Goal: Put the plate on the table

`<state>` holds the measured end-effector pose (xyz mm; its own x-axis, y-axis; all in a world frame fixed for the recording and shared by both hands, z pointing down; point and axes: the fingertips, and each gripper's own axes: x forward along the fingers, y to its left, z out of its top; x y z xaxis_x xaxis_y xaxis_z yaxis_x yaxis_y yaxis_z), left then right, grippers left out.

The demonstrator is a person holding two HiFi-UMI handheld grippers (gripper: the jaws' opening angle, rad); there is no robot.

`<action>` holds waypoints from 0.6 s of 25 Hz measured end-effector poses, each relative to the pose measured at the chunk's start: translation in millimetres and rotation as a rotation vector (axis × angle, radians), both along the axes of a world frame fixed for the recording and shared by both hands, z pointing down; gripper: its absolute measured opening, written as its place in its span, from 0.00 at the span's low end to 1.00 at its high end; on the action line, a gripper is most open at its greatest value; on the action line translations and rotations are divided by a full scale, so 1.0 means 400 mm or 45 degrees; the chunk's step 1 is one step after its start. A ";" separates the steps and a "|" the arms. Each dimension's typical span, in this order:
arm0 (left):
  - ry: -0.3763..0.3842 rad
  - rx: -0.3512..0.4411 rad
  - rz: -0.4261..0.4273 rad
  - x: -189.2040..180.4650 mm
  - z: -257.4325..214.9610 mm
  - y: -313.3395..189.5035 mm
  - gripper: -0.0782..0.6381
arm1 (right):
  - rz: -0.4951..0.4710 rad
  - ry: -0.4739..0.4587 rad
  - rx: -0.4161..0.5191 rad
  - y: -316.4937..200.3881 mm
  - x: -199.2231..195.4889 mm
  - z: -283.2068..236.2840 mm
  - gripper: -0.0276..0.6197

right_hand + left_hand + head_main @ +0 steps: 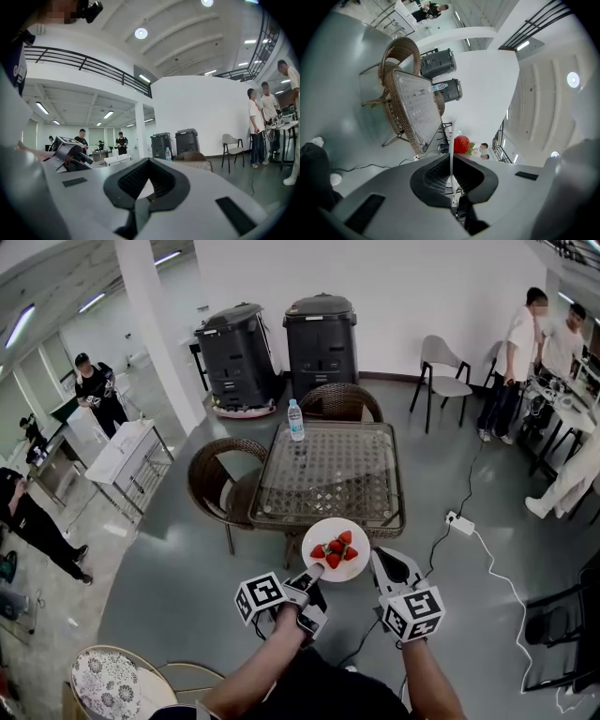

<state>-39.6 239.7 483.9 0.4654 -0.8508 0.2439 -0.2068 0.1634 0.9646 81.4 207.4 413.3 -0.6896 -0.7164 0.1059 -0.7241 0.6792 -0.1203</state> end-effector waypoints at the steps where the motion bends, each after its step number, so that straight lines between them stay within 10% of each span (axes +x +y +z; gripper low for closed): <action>1: 0.000 -0.002 -0.009 0.008 0.004 -0.008 0.13 | -0.005 0.000 0.004 -0.009 0.013 0.001 0.05; 15: -0.005 -0.015 -0.054 0.017 0.018 -0.186 0.13 | 0.010 -0.019 -0.015 -0.186 0.080 0.016 0.05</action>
